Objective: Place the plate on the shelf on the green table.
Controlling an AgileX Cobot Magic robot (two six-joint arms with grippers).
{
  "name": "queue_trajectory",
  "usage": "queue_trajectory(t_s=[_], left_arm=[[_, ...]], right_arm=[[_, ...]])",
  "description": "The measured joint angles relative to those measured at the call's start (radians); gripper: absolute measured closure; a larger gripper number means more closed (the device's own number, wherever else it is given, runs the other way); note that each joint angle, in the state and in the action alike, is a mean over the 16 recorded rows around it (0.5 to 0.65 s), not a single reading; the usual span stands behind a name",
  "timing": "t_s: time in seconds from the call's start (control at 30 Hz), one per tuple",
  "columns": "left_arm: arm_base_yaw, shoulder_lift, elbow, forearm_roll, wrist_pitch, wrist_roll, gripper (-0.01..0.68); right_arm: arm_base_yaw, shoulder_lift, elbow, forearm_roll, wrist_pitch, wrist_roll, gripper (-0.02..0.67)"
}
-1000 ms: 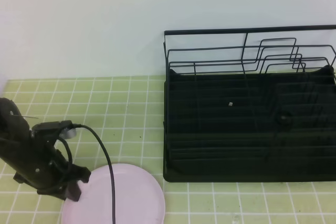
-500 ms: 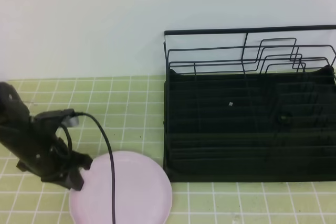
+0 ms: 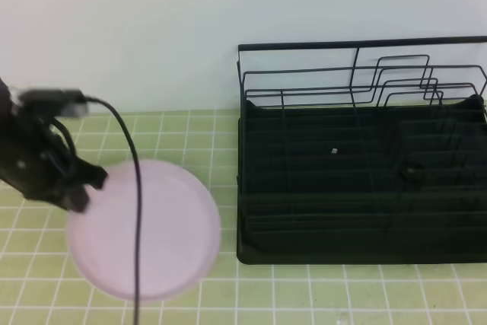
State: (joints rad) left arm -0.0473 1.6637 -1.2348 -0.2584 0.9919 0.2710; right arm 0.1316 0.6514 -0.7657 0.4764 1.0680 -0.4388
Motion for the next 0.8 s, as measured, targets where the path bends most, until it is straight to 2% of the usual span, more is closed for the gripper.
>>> queue_trajectory(t_s=[0.23,0.5,0.63,0.8], left_arm=[[0.0,-0.136,-0.05,0.018,0.039,-0.035,0.671],[-0.012,-0.289,-0.061,-0.143,0.068,0.015,0.671],[-0.051,-0.343,-0.061,-0.222,0.074,0.037,0.671],[-0.13,-0.384,-0.061,-0.274,0.063,0.035,0.671]], right_arm=[[0.0,0.0,0.0,0.012,0.01,0.0,0.652],[0.0,0.008,0.0,0.108,-0.028,-0.009,0.643],[0.0,0.033,0.0,0.209,-0.078,-0.039,0.625],[0.0,0.095,0.0,0.352,-0.153,-0.097,0.563]])
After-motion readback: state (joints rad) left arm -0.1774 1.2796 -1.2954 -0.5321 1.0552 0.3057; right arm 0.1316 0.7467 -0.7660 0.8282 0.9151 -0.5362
